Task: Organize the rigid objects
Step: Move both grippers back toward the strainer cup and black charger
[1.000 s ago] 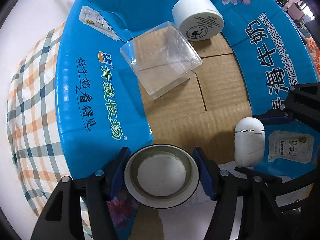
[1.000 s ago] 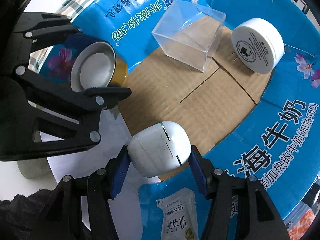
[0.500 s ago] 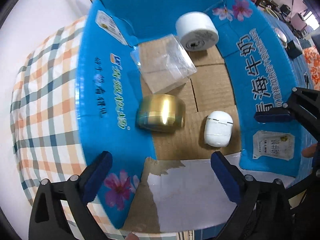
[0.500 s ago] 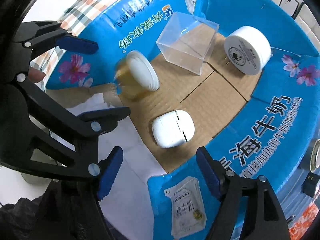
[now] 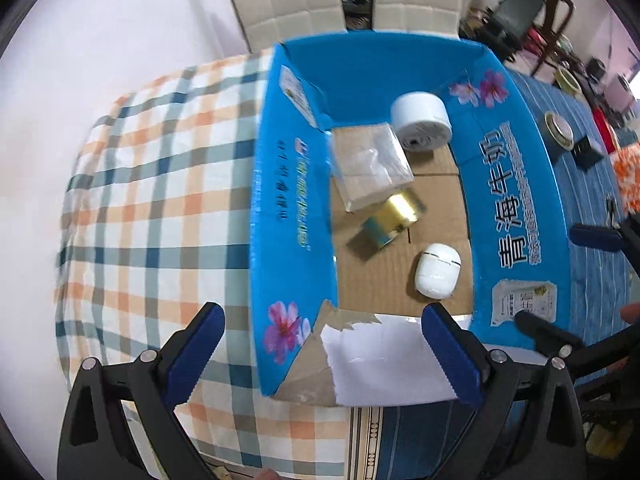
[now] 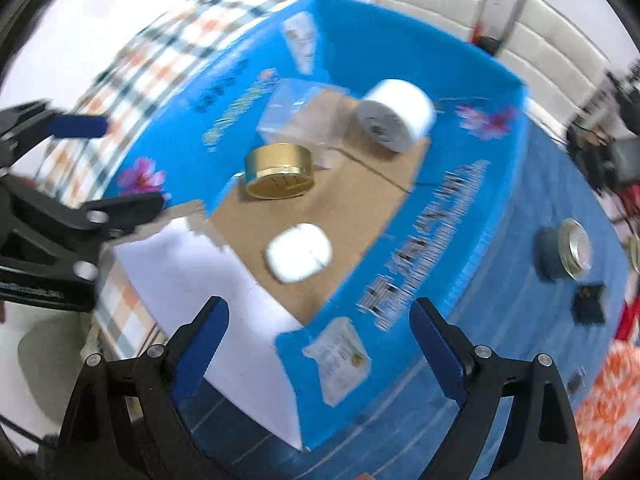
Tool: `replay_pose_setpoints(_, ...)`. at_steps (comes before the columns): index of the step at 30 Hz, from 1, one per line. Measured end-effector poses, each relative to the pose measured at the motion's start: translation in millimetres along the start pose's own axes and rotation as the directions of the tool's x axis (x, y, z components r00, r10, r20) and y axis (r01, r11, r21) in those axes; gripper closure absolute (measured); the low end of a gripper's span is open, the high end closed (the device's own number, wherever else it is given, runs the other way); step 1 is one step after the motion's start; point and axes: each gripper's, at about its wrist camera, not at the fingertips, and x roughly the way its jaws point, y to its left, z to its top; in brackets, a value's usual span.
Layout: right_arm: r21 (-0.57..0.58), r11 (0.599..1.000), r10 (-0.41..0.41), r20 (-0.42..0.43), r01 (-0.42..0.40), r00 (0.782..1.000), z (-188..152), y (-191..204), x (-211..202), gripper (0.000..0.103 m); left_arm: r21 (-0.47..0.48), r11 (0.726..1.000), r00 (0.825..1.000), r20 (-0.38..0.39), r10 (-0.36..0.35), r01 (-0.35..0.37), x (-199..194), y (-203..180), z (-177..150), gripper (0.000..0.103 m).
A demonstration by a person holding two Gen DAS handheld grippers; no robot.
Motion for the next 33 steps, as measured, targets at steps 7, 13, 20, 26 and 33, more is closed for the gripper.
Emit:
replay_pose_setpoints(7,0.205,0.979,-0.019,0.042,0.01,0.999,-15.4,-27.6,-29.0,0.009,-0.062,0.998,0.999,0.048,0.024,-0.021,-19.0,3.2,-7.5,0.002)
replay_pose_setpoints(13,0.259,0.966,-0.012,0.089,-0.012,0.996,-25.4,-31.5,-55.2,0.009,-0.088,0.996,0.996,0.082,0.028,-0.021,-38.0,-11.1,-6.2,0.002)
replay_pose_setpoints(20,0.313,0.948,0.008,0.153,-0.056,0.988,-36.9,-55.9,-84.2,0.009,-0.063,0.998,0.991,0.135,0.003,0.006,-63.2,-48.4,13.2,0.002)
replay_pose_setpoints(26,0.415,0.907,-0.016,0.196,-0.068,0.98,-55.6,-106.1,-107.3,0.009,-0.014,0.999,0.985,0.167,-0.046,0.049,-73.4,-95.7,41.1,0.002)
replay_pose_setpoints(33,0.587,0.806,-0.057,0.201,-0.074,0.978,-85.6,-194.7,-117.9,0.009,0.054,0.992,0.982,0.147,-0.123,0.116,-62.0,-161.8,80.8,0.002)
